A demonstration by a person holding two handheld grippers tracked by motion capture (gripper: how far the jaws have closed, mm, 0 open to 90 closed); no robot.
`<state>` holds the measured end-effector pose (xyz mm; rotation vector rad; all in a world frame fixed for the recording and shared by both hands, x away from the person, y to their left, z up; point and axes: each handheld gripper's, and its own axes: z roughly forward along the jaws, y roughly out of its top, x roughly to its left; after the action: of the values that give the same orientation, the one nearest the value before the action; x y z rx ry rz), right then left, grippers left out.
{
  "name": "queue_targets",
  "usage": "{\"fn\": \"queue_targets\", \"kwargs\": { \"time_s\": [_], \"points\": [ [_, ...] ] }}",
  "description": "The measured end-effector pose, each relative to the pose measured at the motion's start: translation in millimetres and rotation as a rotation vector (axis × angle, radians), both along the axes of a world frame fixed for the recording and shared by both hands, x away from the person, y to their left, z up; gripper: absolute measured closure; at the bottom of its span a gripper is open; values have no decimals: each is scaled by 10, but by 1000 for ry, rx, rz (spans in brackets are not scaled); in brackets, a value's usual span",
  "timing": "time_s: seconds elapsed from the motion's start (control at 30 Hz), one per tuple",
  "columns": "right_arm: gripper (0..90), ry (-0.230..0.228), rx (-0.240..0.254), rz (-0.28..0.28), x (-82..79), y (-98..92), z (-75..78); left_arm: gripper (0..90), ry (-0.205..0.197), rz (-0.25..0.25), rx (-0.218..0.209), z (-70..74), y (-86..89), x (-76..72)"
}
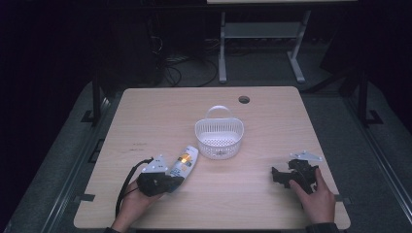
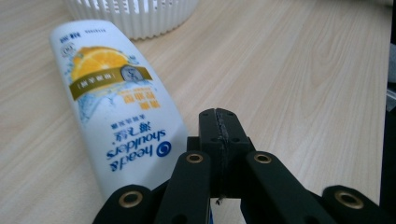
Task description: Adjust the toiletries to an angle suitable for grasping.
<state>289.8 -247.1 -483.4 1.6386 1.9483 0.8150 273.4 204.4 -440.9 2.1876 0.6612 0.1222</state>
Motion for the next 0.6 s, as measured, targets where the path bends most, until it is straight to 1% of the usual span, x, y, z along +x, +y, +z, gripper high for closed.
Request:
{"fn": "queue_targets", "kwargs": {
  "time_s": [0.1,0.13,0.2,0.27,0.43,0.6],
  "points": [
    [0,0,0,0,0,0,0,897,11,-8,24,-35,-15,-7],
    [0,0,0,0,0,0,0,897,11,-8,24,-35,-15,-7],
    [0,0,0,0,0,0,0,897,13,-11,53,-60,-27,-16],
    [0,0,0,0,0,0,0,897,20,-8,53,-70,-25,-20],
    [0,0,0,0,0,0,0,897,21,-2,81,-86,7,-14],
    [0,0,0,0,0,0,0,897,20,14,86,-86,45,-15]
  ]
}}
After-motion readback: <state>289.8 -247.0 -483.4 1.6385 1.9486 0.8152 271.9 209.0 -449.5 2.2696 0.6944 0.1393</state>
